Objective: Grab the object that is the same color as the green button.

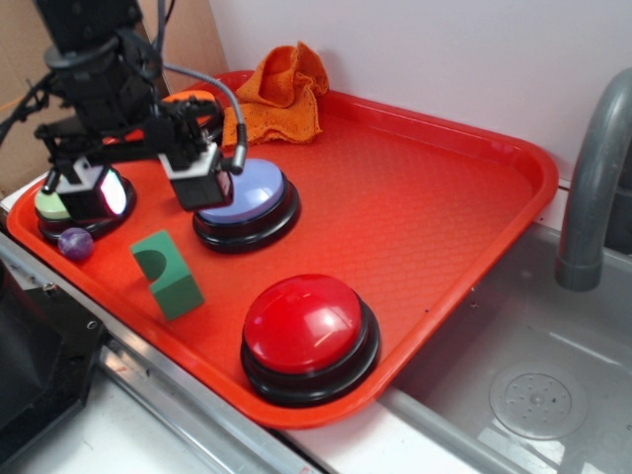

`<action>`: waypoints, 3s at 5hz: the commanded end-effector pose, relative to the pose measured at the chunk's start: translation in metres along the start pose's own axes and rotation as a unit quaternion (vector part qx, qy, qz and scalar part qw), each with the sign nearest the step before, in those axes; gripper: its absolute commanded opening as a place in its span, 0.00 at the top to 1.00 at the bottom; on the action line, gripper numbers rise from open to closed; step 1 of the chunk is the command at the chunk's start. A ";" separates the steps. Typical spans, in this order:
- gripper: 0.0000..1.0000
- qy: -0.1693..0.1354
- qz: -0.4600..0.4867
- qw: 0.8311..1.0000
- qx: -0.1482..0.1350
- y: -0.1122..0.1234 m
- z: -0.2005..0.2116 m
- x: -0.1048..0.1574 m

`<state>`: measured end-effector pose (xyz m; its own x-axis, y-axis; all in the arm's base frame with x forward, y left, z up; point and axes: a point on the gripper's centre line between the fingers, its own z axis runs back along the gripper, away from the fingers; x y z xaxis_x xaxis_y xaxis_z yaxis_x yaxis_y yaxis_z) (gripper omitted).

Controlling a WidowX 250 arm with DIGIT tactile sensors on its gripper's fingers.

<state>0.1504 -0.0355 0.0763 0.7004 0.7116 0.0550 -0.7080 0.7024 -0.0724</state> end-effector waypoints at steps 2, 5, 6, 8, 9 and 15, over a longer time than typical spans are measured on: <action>0.00 0.006 0.025 1.000 0.010 0.008 -0.040 0.005; 1.00 0.017 0.005 1.000 -0.007 0.007 -0.063 0.004; 1.00 0.011 -0.007 1.000 -0.014 0.003 -0.058 0.003; 1.00 -0.013 -0.031 0.999 -0.006 -0.003 -0.043 0.007; 1.00 -0.015 -0.085 0.996 0.005 -0.012 -0.014 0.015; 1.00 -0.032 -0.359 0.933 0.007 -0.033 0.100 0.051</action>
